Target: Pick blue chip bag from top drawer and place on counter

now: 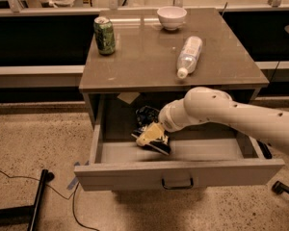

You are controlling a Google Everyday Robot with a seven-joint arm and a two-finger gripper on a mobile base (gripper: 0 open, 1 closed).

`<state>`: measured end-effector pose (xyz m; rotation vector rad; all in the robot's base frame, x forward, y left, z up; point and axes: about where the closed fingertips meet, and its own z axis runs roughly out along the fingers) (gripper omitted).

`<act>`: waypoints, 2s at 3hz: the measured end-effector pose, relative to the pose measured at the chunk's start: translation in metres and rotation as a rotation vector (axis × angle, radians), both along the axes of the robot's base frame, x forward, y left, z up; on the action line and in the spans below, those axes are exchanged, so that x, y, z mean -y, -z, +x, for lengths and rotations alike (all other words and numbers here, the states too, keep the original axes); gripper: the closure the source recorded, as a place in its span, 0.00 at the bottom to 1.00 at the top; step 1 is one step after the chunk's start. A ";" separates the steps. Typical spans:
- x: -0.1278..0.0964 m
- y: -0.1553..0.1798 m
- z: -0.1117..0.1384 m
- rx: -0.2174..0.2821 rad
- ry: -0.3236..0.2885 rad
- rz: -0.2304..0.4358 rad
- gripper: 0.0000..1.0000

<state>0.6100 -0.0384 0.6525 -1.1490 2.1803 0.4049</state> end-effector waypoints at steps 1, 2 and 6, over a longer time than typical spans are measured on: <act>-0.017 0.004 0.002 0.035 -0.017 0.010 0.15; -0.027 0.004 0.001 0.057 -0.039 0.024 0.38; 0.027 -0.078 -0.021 0.273 -0.032 0.148 1.00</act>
Offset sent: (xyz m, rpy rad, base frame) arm 0.0013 0.0366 -0.0013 0.0389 -0.0890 0.0628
